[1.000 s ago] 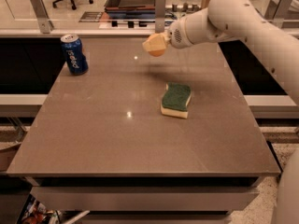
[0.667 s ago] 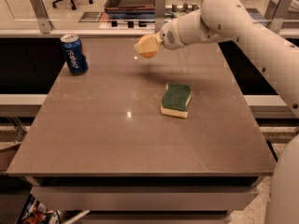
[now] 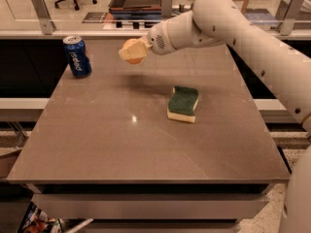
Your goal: Move orange near pepsi can
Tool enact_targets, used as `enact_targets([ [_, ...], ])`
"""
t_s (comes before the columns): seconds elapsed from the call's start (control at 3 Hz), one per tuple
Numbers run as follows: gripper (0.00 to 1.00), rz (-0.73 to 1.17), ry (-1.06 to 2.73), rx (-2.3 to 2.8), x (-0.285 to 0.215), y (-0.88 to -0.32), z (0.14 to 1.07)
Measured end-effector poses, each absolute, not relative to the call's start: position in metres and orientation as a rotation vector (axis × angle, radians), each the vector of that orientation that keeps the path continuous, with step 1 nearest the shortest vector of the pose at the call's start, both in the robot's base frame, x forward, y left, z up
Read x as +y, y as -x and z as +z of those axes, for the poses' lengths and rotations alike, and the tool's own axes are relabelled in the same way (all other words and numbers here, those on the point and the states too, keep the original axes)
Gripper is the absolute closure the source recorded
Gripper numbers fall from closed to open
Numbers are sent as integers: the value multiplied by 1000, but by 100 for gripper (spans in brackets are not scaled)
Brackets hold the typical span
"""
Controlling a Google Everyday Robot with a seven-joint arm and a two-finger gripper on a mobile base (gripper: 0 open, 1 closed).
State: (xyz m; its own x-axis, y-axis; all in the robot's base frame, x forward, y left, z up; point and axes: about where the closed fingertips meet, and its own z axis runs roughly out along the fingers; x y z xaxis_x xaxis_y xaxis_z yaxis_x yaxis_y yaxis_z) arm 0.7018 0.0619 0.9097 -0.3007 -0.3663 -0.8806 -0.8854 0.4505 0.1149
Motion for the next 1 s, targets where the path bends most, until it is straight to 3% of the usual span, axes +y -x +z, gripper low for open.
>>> enact_targets([
  [1.0, 100, 815, 1282, 1813, 141, -686, 887],
])
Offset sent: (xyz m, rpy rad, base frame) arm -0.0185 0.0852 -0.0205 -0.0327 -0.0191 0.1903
